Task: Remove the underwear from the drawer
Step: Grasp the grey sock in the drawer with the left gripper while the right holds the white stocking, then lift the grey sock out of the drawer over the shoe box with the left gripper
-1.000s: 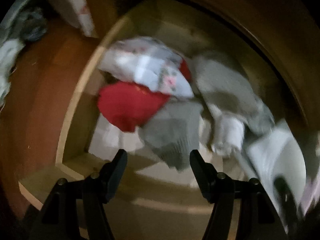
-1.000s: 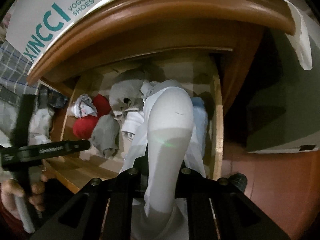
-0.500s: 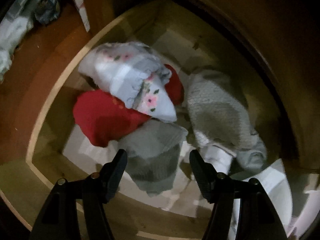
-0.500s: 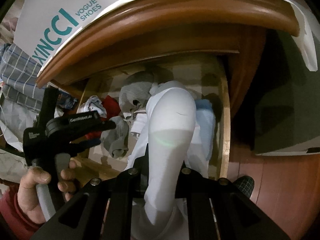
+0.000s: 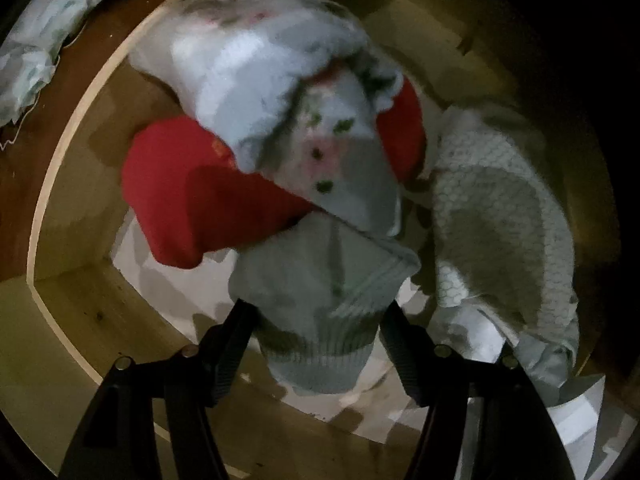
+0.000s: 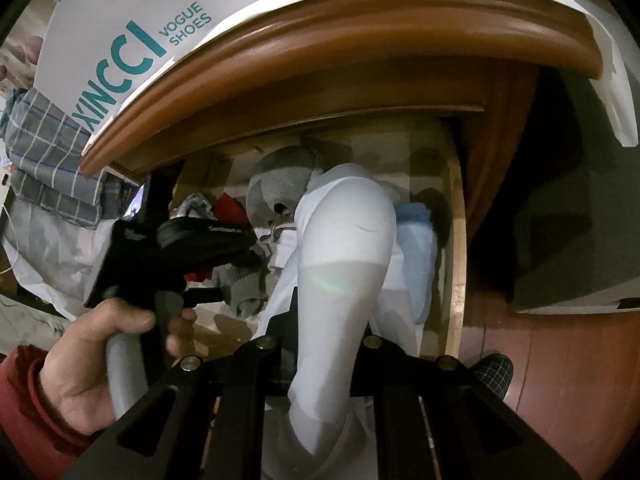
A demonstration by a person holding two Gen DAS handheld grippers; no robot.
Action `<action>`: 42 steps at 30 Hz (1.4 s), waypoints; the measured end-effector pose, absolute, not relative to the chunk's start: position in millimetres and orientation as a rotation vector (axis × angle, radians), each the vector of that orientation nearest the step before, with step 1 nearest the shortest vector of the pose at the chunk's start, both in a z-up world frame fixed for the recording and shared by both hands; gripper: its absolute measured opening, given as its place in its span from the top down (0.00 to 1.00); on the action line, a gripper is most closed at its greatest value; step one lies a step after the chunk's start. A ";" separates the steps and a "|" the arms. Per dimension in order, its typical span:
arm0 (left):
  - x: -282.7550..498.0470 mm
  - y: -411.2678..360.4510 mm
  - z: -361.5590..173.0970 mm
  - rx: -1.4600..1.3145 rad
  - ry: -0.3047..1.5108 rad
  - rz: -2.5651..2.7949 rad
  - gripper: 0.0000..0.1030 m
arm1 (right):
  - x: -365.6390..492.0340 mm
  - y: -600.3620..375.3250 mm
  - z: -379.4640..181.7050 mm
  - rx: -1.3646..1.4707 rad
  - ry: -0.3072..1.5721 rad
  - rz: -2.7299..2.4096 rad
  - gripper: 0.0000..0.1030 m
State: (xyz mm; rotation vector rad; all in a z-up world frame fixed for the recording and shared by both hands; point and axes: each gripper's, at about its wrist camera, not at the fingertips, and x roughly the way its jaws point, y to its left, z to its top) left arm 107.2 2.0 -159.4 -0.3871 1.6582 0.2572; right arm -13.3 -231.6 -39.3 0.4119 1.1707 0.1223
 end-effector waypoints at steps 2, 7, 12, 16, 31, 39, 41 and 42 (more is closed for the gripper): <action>110.3 3.0 -158.5 -0.358 1.667 0.255 0.49 | -13.3 -232.9 -40.1 0.415 1.172 0.122 0.90; 109.5 14.9 -149.5 -0.353 1.659 0.201 0.69 | -11.8 -230.6 -39.8 0.404 1.173 0.125 0.90; 103.1 32.0 -131.9 -0.349 1.646 0.141 0.74 | -11.6 -229.0 -39.6 0.398 1.168 0.123 0.90; 99.2 43.3 -114.1 -0.327 1.612 0.110 0.74 | -12.4 -226.5 -40.1 0.379 1.168 0.111 0.90; 62.3 35.1 -42.3 -0.217 1.489 -0.002 0.74 | -10.4 -218.4 -38.4 0.328 1.154 0.084 0.90; 31.1 39.9 -14.0 -0.123 1.399 -0.082 0.74 | -8.6 -219.1 -39.2 0.333 1.152 0.065 0.90; 26.9 40.4 -2.5 -0.091 1.370 -0.108 0.74 | -8.6 -218.1 -39.6 0.326 1.151 0.060 0.90; 22.2 41.0 6.6 -0.063 1.351 -0.124 0.74 | -8.5 -217.2 -39.6 0.323 1.152 0.059 0.90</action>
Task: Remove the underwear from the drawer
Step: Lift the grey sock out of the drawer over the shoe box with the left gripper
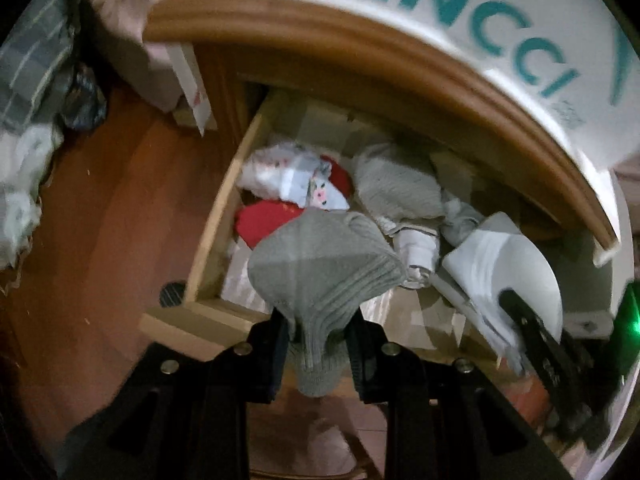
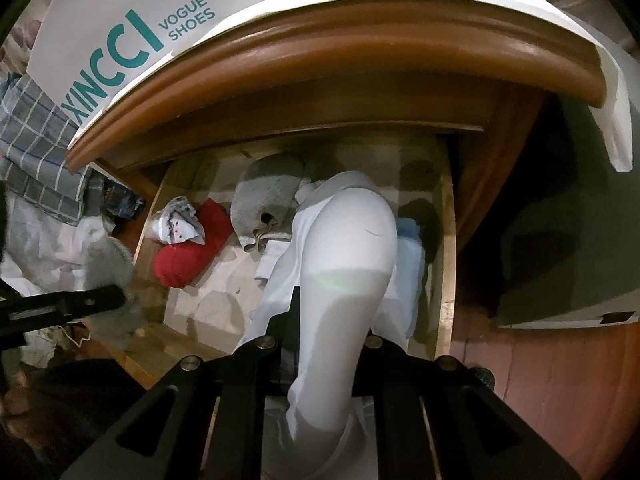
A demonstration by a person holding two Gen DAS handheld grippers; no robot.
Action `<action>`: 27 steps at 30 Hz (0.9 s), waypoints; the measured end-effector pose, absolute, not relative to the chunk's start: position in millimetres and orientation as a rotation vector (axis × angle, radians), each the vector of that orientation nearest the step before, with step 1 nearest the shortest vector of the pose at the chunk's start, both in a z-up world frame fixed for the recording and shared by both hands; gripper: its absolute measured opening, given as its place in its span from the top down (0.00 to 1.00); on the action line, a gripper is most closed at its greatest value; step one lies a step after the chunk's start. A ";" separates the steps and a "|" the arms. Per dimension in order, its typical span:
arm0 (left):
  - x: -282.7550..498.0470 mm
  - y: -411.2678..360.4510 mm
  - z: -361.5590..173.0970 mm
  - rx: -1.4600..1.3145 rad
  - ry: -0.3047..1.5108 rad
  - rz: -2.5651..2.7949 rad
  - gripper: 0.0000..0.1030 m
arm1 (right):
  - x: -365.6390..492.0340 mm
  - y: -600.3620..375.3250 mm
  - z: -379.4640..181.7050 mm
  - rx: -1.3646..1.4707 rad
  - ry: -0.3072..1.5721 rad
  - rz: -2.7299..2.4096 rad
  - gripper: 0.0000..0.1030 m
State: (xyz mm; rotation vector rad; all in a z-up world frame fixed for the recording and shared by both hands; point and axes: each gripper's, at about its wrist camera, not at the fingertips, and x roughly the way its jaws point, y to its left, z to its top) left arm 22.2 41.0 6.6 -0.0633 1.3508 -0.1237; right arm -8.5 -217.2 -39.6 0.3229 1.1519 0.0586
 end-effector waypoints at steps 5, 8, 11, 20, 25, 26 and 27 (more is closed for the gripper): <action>1.9 46.6 48.0 0.008 1.280 -0.199 0.74 | -7.7 -215.6 -39.9 0.318 1.151 0.051 0.90; -10.5 51.1 81.1 0.054 1.218 -0.236 0.74 | -7.5 -214.2 -40.6 0.311 1.152 0.047 0.90; -22.6 55.5 122.1 0.092 1.140 -0.285 0.74 | -6.7 -214.1 -41.7 0.308 1.155 0.045 0.90; -32.9 58.7 254.3 0.202 0.856 -0.353 0.74 | -6.4 -215.1 -41.8 0.307 1.154 0.045 0.90; 1.2 46.3 310.9 0.205 0.745 -0.357 0.74 | -5.1 -212.9 -42.7 0.297 1.150 0.044 0.90; 7.4 42.2 315.7 0.209 0.737 -0.360 0.74 | -5.1 -213.4 -42.8 0.303 1.148 0.047 0.90; 17.0 38.3 320.3 0.216 0.732 -0.370 0.74 | -4.4 -213.0 -42.3 0.305 1.146 0.048 0.90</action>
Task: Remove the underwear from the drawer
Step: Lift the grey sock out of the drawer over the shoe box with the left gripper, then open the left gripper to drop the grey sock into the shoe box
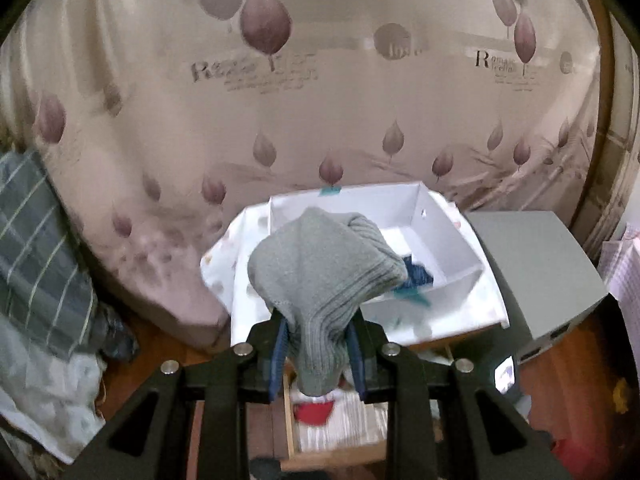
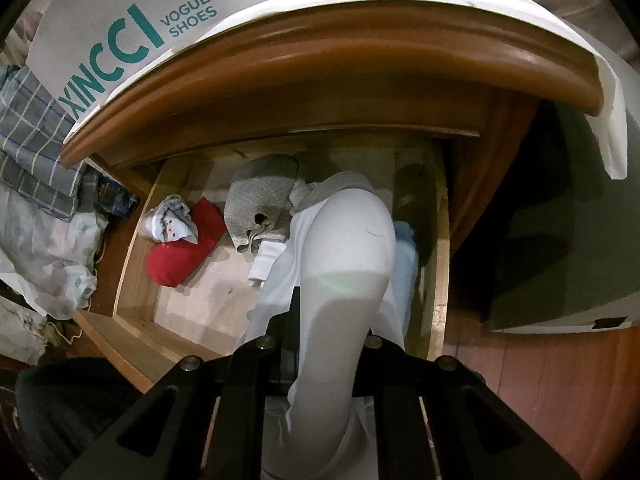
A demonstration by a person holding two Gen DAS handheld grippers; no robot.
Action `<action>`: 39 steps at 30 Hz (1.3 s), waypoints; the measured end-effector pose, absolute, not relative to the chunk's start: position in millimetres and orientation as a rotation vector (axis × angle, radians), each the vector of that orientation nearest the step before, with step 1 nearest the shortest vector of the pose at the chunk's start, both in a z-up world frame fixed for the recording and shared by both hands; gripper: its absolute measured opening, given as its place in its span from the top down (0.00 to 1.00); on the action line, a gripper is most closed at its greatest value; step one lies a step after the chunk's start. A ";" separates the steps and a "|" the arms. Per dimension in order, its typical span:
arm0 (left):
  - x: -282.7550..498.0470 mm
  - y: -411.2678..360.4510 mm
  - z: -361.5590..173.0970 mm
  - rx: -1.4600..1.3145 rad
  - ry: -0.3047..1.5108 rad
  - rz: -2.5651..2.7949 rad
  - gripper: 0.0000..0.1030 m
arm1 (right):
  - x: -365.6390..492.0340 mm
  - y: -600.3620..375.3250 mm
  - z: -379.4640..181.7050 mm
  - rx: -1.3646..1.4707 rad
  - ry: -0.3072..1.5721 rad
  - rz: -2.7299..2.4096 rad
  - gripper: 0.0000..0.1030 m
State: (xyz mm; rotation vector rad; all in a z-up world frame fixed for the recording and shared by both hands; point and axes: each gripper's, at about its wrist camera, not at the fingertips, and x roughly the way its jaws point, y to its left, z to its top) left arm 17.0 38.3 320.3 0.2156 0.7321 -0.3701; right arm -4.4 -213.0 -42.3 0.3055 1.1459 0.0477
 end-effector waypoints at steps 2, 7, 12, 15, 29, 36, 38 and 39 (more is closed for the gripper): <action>36.5 29.1 323.7 0.224 0.728 -0.374 0.74 | -4.4 -213.7 -41.7 0.311 1.144 0.047 0.90; 96.6 6.4 294.0 0.262 0.798 -0.395 0.74 | -7.7 -217.8 -40.9 0.329 1.142 0.054 0.90; 141.2 -12.0 250.3 0.269 0.894 -0.410 0.74 | -9.4 -219.9 -39.1 0.331 1.138 0.060 0.90; 157.3 -22.7 223.6 0.319 0.943 -0.418 0.74 | -10.2 -220.2 -38.0 0.333 1.138 0.066 0.90; 178.7 -26.7 171.3 0.337 1.000 -0.377 0.65 | -11.0 -220.7 -35.1 0.319 1.146 0.079 0.90; 157.7 -0.4 186.5 0.207 0.983 -0.404 0.55 | -12.7 -217.6 -32.4 0.299 1.140 0.097 0.90; 143.9 6.0 190.3 0.191 0.986 -0.446 0.48 | -14.2 -216.8 -31.8 0.292 1.139 0.101 0.90; 139.1 7.3 191.9 0.191 0.982 -0.454 0.47 | -15.5 -216.8 -31.5 0.302 1.141 0.111 0.90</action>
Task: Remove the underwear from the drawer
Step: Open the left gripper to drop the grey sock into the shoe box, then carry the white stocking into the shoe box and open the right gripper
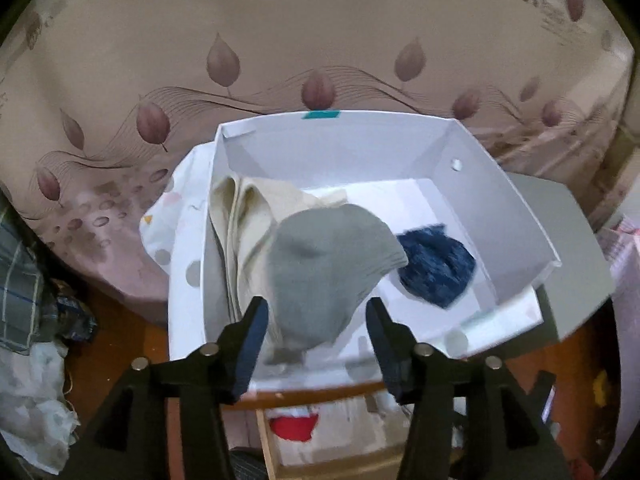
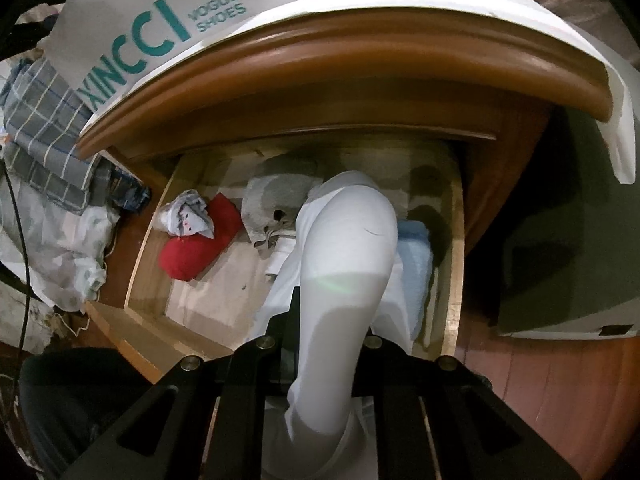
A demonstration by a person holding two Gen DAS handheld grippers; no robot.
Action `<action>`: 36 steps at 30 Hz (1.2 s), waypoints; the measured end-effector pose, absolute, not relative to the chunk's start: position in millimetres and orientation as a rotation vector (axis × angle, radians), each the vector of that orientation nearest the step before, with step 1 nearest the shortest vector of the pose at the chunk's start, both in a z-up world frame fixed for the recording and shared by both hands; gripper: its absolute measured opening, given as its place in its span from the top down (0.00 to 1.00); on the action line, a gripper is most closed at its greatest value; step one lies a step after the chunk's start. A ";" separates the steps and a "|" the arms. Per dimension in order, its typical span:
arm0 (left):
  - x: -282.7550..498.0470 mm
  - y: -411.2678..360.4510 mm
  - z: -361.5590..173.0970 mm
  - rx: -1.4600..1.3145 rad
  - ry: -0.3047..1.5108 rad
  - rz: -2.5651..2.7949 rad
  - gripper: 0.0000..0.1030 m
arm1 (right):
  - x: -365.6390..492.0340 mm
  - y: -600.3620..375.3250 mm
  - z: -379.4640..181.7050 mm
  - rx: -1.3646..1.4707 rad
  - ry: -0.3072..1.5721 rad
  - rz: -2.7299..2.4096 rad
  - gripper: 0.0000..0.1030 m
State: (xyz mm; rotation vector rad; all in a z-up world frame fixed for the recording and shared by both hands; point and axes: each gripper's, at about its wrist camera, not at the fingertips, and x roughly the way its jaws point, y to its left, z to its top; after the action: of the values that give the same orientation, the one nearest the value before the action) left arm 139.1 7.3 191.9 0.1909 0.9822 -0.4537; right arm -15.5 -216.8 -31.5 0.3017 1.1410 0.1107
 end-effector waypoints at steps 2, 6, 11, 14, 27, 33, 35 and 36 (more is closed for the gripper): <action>126.0 13.2 195.9 0.193 0.944 -0.466 0.42 | -17.0 -214.6 -30.4 0.285 1.136 0.116 0.90; 107.6 28.8 199.1 0.187 0.915 -0.452 0.40 | -22.6 -211.2 -16.2 0.258 1.084 0.130 0.90; 91.9 52.2 197.7 0.136 0.893 -0.414 0.40 | -24.2 -217.3 -13.9 0.311 1.123 0.105 0.90; 79.2 69.6 197.9 0.109 0.852 -0.375 0.40 | -25.5 -219.7 -12.2 0.342 1.156 0.091 0.90; 50.8 160.1 114.6 -0.032 0.933 -0.082 0.40 | -51.8 -214.8 124.0 0.207 1.001 0.103 0.90; 58.7 188.1 58.9 -0.096 1.029 0.064 0.40 | -46.3 -217.7 221.0 0.171 0.838 0.105 0.90; 60.5 192.9 40.0 -0.116 1.058 0.097 0.40 | -33.0 -219.0 243.7 0.179 0.799 0.108 0.90; 63.1 192.8 34.1 -0.122 1.066 0.112 0.40 | -21.6 -217.6 253.6 0.176 0.783 0.104 0.90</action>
State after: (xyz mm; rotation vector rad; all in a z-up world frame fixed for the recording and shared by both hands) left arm 63.1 192.8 34.1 -0.1216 1.0661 0.1122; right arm -21.6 -217.6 253.6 0.1760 0.7828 0.1042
